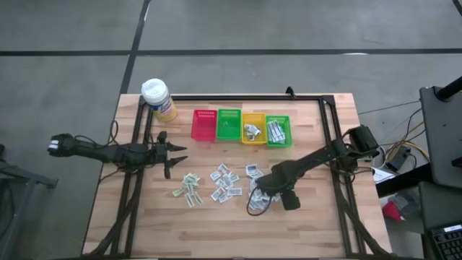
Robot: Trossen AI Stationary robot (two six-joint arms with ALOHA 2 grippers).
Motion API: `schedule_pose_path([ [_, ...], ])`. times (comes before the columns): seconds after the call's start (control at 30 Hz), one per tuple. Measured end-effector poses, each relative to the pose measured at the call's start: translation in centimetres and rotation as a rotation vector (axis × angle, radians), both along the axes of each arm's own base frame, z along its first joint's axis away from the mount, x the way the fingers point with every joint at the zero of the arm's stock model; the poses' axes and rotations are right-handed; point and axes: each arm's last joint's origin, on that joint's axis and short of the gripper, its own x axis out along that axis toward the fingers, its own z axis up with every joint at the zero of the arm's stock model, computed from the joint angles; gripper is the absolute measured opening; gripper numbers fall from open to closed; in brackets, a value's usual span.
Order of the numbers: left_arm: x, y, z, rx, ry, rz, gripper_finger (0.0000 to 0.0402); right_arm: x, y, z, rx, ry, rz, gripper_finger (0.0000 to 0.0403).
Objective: Pick & Place First Aid Supplies
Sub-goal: Adjust the blue alcohol pad on the table
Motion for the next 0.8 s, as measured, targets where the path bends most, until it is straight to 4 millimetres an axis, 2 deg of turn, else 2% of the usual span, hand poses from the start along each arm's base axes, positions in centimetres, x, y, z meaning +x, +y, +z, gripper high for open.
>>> schedule_pose_path([
  [0.53, 0.0, 0.0, 0.0, -0.022, -0.005, 0.005, 0.0158, 1.4, 1.5, 1.8, 0.024, -0.090, 0.019, 0.0158],
  [0.8, 0.0, 0.0, 0.0, -0.025, -0.006, 0.006, 0.0158, 1.3, 1.9, 0.8, 0.040, -0.141, 0.042, 0.0157],
])
